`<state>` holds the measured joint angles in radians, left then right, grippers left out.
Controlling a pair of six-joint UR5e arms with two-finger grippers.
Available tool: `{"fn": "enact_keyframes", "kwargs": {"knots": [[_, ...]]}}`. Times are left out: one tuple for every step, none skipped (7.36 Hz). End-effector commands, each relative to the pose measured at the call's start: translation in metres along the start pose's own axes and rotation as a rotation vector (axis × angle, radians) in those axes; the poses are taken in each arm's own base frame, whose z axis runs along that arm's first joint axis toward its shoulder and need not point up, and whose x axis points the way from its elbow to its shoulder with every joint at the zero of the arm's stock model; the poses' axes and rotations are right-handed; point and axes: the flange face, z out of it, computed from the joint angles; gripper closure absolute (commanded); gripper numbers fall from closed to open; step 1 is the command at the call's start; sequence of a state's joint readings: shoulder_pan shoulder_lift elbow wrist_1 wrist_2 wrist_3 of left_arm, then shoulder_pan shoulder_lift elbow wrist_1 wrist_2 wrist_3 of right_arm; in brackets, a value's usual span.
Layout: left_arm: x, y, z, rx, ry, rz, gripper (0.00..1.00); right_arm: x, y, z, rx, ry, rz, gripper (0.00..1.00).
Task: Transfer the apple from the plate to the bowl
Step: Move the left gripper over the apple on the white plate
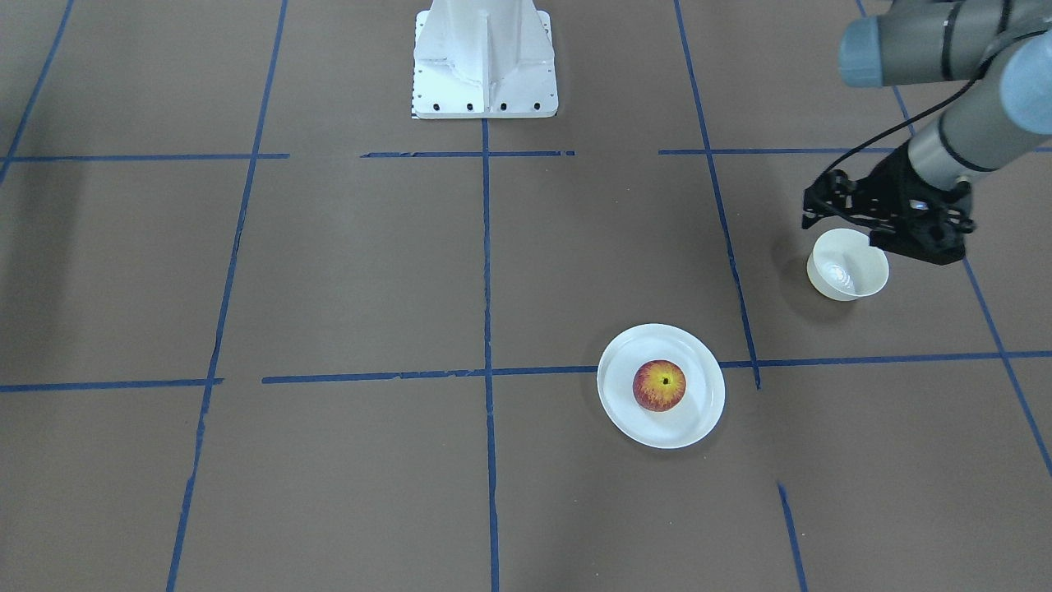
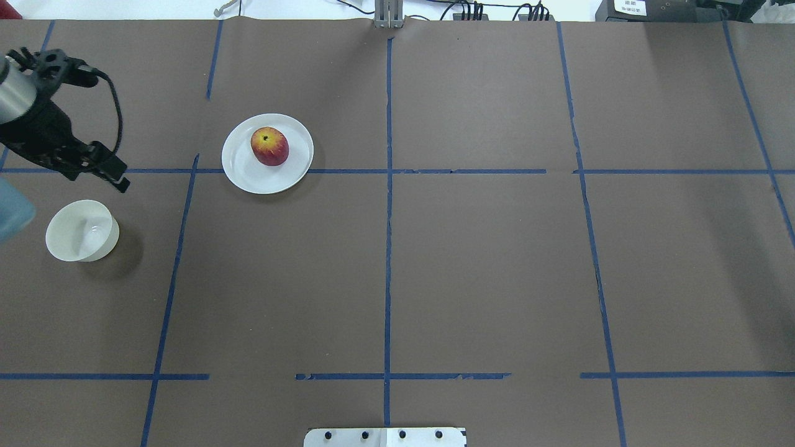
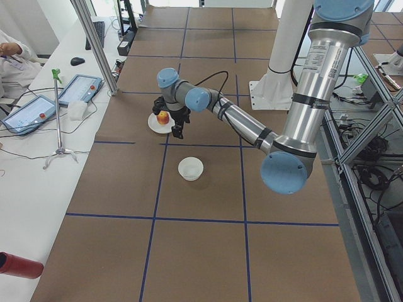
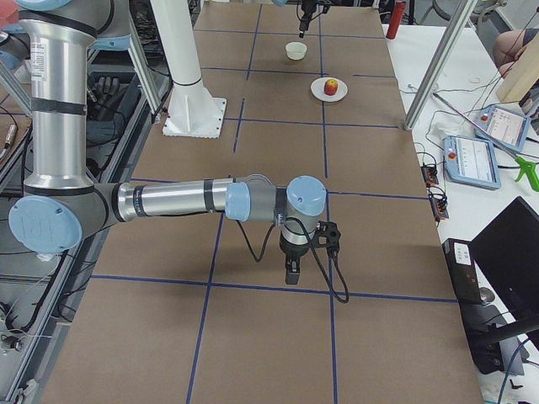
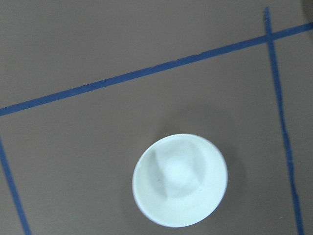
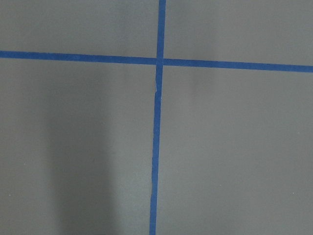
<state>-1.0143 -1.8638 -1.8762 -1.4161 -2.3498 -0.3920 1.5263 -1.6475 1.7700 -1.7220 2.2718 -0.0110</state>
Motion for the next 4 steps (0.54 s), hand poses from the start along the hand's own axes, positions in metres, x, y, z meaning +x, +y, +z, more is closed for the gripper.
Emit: {"fn": "enact_keyframes", "kwargs": {"knots": [[0.074, -0.048, 0.037, -0.008, 0.051, 0.087, 0.0, 0.0, 0.0, 0.0, 0.0, 0.0, -0.001, 0.0], [0.103, -0.078, 0.064, 0.008, 0.083, 0.031, 0.0, 0.0, 0.0, 0.0, 0.0, 0.0, 0.001, 0.0], [0.105, -0.094, 0.073, 0.059, 0.079, -0.019, 0.0, 0.0, 0.0, 0.0, 0.0, -0.002, 0.001, 0.0], [0.117, -0.116, 0.074, 0.075, 0.065, -0.061, 0.0, 0.0, 0.0, 0.0, 0.0, 0.0, 0.001, 0.0]]}}
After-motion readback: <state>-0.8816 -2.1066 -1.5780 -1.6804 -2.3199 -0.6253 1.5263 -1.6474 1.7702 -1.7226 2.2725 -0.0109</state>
